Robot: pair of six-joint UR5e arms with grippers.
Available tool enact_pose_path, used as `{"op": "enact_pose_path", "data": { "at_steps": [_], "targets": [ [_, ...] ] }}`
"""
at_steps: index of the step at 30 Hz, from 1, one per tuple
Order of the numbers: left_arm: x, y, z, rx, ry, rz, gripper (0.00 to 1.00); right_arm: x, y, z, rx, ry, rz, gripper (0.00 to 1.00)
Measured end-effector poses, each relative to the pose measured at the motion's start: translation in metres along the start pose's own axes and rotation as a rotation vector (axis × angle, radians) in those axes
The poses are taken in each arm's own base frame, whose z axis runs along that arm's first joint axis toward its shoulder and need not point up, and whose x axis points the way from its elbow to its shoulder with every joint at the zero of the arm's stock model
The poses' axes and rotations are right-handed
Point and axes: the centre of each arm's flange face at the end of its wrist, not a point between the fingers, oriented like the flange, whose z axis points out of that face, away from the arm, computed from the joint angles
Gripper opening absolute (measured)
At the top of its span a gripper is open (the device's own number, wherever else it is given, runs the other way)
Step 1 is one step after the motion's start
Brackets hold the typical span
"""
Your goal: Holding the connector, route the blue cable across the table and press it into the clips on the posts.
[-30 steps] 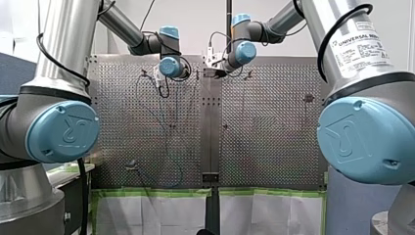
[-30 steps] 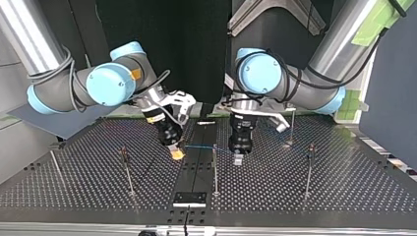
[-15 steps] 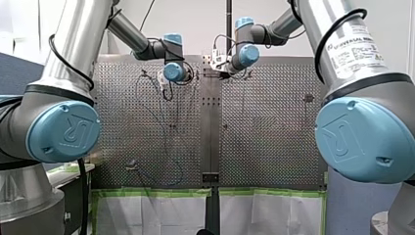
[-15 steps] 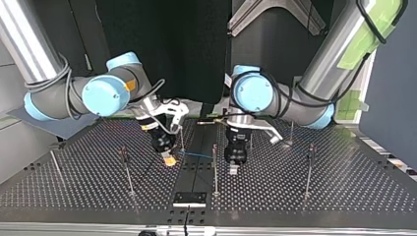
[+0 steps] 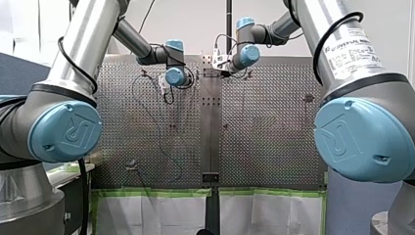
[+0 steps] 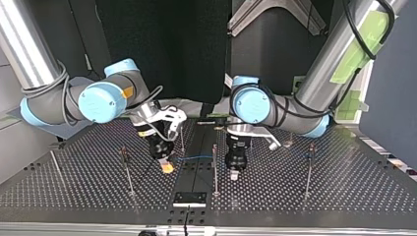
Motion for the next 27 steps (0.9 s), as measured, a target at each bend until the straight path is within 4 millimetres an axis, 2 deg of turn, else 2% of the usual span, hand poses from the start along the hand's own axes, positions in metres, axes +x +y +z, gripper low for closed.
{"op": "enact_pose_path", "data": {
  "at_steps": [2,3,5,6,7,8,9,11,19,23,27],
  "targets": [
    [0.001,-0.002,-0.002,-0.004,0.013,0.008,0.49,0.0,0.001,0.0,-0.002,-0.001,0.0,0.0],
    [0.002,-0.002,-0.004,-0.008,0.02,0.013,0.49,0.001,0.001,0.0,-0.003,-0.001,0.0,0.0],
    [0.003,-0.003,-0.006,-0.018,0.033,0.023,0.58,0.001,0.002,-0.001,-0.009,-0.001,0.0,0.0],
    [0.004,-0.003,-0.007,-0.024,0.039,0.026,0.58,0.002,0.003,-0.001,-0.013,-0.001,0.0,0.0],
    [0.004,-0.003,-0.008,-0.03,0.045,0.029,0.66,0.002,0.005,-0.001,-0.022,-0.001,0.001,0.0],
    [0.005,-0.003,-0.01,-0.038,0.053,0.031,0.79,0.002,0.006,-0.001,-0.027,-0.001,0.0,0.0],
    [0.005,-0.003,-0.011,-0.045,0.06,0.034,0.79,0.003,0.007,-0.002,-0.035,0.0,0.0,0.0],
    [0.006,-0.003,-0.015,-0.06,0.076,0.039,1.0,0.005,0.01,-0.003,-0.043,0.002,0.0,0.0],
    [0.019,-0.004,-0.035,-0.111,0.156,0.077,1.0,0.02,0.018,-0.01,-0.079,0.017,-0.004,0.0],
    [0.024,-0.008,-0.05,-0.112,0.196,0.09,1.0,0.021,0.021,-0.012,-0.09,0.013,-0.009,0.0],
    [0.021,-0.012,-0.064,-0.103,0.2,0.089,1.0,0.019,0.024,-0.013,-0.103,0.006,-0.014,0.0]
  ]
}}
